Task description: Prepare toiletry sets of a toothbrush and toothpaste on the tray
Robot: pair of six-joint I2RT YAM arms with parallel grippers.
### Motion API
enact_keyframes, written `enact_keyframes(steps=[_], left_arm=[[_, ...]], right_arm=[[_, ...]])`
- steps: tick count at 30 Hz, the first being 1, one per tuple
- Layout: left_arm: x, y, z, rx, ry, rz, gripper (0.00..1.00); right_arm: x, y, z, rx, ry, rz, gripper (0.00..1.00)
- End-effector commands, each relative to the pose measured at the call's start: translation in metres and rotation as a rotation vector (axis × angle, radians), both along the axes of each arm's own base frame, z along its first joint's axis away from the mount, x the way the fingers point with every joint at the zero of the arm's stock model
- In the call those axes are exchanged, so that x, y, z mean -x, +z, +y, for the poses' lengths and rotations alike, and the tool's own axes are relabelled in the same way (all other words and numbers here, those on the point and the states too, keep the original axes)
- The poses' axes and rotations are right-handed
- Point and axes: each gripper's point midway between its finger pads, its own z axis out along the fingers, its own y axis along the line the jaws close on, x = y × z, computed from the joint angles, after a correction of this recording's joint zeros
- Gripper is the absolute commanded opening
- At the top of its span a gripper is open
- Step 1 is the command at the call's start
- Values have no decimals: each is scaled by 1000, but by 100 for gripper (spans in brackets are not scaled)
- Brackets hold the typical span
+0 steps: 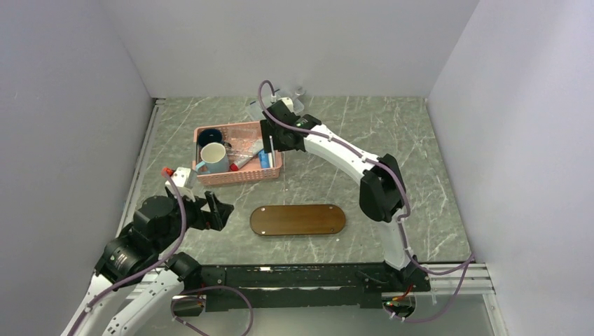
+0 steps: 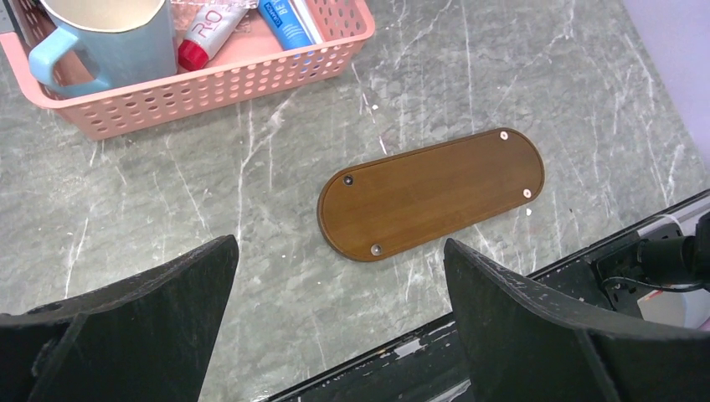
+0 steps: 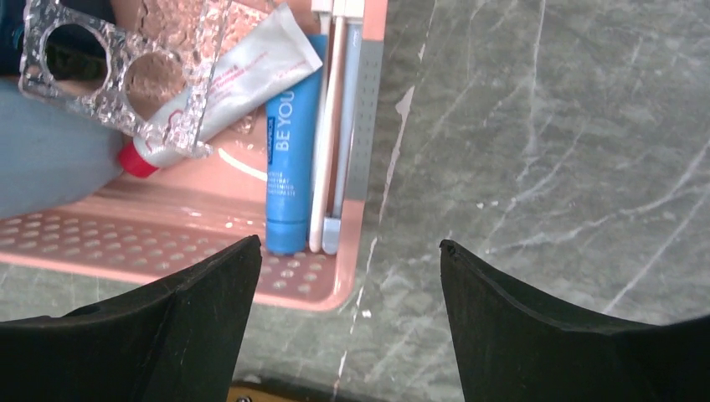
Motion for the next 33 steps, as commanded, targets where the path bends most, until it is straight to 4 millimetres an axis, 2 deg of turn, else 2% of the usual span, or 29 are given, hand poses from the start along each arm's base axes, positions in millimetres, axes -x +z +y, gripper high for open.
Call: enact_keyframes(steps=[1,11,17,33], left_arm=[[3,19,-4,55,-42,-106,99],[6,22,-4,67,-50,-124,99],[6,22,-4,71,-52,-128,99],[7,23,-3,74,-47,-132,99]], right_arm=[[-20,9,7,-43,9,-6,78],[-48,-14,13,-34,-22,8,69],[-58,-31,14,-26,-34,27,65],[-59,-54,14,0,-28,50,39]])
